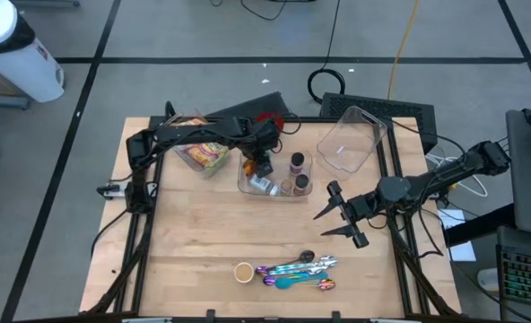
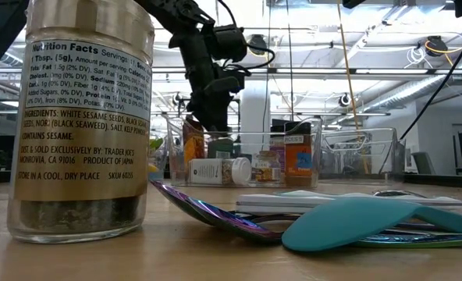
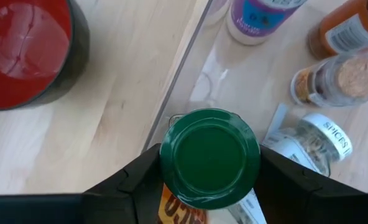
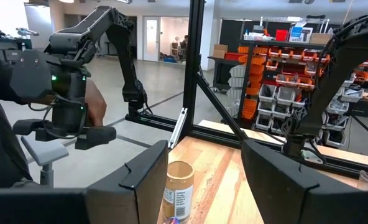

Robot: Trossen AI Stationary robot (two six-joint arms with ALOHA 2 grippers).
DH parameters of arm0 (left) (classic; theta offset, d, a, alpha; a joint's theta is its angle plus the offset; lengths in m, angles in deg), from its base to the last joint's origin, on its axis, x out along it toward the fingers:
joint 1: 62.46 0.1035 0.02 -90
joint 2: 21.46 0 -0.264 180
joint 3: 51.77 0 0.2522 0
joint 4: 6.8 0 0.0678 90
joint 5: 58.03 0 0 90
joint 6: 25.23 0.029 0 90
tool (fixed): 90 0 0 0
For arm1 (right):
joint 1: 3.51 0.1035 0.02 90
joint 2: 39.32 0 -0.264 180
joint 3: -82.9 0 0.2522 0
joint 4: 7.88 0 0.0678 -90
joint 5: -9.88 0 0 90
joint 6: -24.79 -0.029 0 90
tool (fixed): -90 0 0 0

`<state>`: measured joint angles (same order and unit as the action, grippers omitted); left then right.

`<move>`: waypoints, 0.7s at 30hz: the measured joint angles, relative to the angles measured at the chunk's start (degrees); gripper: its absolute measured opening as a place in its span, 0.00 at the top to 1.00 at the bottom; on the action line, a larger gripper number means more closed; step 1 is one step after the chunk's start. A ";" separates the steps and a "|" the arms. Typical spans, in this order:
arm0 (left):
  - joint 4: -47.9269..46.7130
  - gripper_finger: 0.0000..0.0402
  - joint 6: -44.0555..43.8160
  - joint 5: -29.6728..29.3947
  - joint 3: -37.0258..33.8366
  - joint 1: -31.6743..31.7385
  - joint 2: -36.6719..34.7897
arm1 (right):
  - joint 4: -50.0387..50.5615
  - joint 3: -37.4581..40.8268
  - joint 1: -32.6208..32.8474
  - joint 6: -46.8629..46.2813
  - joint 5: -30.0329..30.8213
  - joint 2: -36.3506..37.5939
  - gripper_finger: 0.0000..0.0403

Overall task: Pick & Place Food Item
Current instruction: Put the green seasoning bottle into the center transparent bin

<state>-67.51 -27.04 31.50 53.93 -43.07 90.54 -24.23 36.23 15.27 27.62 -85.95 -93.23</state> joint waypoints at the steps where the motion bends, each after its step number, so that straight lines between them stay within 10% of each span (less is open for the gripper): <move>1: -0.09 0.47 -0.09 0.00 0.00 0.00 0.00 | 0.02 0.00 0.00 0.00 0.01 0.01 0.51; 21: -0.07 0.37 1.77 -0.19 0.09 -0.02 -1.38 | 0.11 0.00 0.00 0.00 0.00 0.00 0.51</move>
<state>-67.58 -25.27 31.31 54.02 -43.09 89.16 -24.12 36.23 15.27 27.62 -85.95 -93.23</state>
